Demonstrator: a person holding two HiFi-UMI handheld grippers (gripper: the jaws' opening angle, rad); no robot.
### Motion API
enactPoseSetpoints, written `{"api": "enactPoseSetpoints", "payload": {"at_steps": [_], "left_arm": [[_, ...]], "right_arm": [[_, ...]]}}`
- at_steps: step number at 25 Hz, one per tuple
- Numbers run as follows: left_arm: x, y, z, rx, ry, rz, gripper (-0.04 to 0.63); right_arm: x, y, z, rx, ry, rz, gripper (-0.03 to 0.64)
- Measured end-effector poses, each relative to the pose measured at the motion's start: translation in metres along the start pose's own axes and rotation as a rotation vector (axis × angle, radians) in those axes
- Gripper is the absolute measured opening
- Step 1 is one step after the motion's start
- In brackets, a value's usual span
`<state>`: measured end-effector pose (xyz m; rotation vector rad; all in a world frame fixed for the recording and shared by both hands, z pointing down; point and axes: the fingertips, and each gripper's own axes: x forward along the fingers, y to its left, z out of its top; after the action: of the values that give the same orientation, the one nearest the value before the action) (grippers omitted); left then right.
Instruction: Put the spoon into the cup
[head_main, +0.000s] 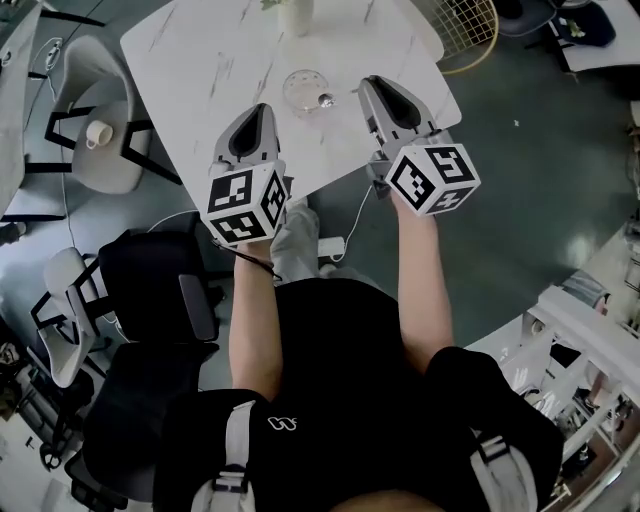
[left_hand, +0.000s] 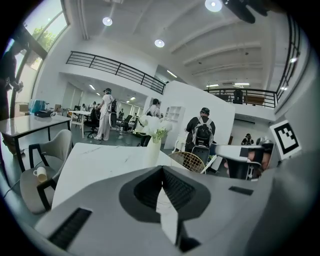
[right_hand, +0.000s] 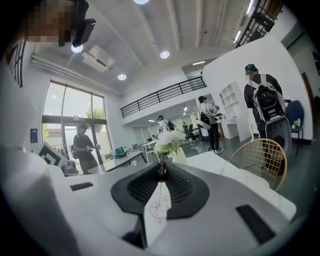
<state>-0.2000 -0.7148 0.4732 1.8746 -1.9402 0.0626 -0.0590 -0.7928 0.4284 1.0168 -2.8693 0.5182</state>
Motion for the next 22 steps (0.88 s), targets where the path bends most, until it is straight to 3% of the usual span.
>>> {"api": "enactPoseSetpoints", "payload": {"at_steps": [13, 22], "left_arm": [[0.033, 0.042, -0.031, -0.026, 0.095, 0.029, 0.017], [0.046, 0.063, -0.045, -0.026, 0.139, 0.021, 0.017]], "right_arm": [[0.069, -0.010, -0.067, 0.057, 0.133, 0.005, 0.048], [0.095, 0.000, -0.105, 0.025, 0.204, -0.004, 0.049]]}}
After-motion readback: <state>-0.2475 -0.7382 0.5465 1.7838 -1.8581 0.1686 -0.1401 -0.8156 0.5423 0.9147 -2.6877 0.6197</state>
